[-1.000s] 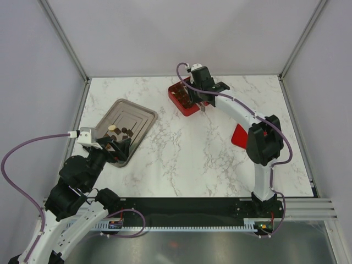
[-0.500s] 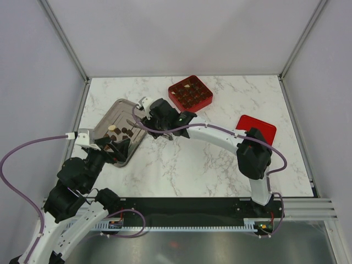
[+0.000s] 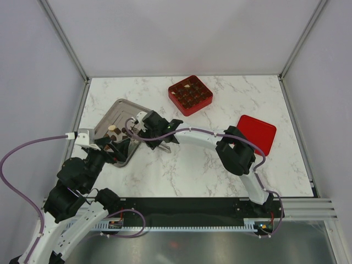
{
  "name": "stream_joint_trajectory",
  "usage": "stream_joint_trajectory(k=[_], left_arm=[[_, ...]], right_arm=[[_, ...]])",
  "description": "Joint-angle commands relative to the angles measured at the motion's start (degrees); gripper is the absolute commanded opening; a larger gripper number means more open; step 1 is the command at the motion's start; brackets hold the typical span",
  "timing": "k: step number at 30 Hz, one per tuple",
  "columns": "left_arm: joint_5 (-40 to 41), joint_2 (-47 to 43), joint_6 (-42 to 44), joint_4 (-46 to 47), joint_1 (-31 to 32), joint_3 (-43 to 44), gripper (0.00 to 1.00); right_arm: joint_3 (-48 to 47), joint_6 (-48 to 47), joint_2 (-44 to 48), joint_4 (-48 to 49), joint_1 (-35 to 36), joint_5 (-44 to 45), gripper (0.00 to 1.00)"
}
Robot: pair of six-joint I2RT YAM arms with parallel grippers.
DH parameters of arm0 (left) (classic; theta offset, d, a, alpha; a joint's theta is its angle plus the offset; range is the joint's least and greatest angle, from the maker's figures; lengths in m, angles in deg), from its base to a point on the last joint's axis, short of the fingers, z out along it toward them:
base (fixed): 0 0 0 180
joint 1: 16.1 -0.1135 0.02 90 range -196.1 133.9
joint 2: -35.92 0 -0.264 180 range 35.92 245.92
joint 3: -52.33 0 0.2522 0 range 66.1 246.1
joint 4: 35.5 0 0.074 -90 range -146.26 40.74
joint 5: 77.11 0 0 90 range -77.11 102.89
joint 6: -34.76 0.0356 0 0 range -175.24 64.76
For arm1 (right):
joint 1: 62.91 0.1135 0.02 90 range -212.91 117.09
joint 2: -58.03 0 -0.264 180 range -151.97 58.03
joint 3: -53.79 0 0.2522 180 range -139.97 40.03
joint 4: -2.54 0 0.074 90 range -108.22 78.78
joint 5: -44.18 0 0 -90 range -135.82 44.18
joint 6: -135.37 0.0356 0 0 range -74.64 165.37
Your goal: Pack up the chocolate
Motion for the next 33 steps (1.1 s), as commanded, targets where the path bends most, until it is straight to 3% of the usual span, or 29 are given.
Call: stream_joint_trajectory(k=[1,4,8,19,28,33], left_arm=[[0.3,-0.2,1.9,2.7,-0.1,-0.4,1.00],[0.3,-0.1,1.9,2.8,-0.1,-0.5,1.00],[0.4,-0.2,1.9,2.6,-0.1,-0.5,1.00],[0.6,-0.1,2.1,2.8,-0.1,-0.4,1.00],[0.4,-0.2,2.0,2.6,-0.1,-0.5,1.00],[0.4,-0.3,1.9,2.6,-0.1,-0.6,1.00]], right_arm=[[-4.5,-0.5,-1.6,1.0,0.8,-1.5,0.52],[-5.8,0.0,-3.1,0.8,0.9,-0.9,0.52],[-6.7,0.2,-3.7,0.2,0.9,1.6,0.43],[-4.7,0.9,1.9,-0.9,-1.8,2.3,0.37],[-4.0,3.4,9.5,-2.1,-9.8,-1.4,0.36],[-3.7,5.0,12.0,-4.5,-17.1,4.0,0.36]])
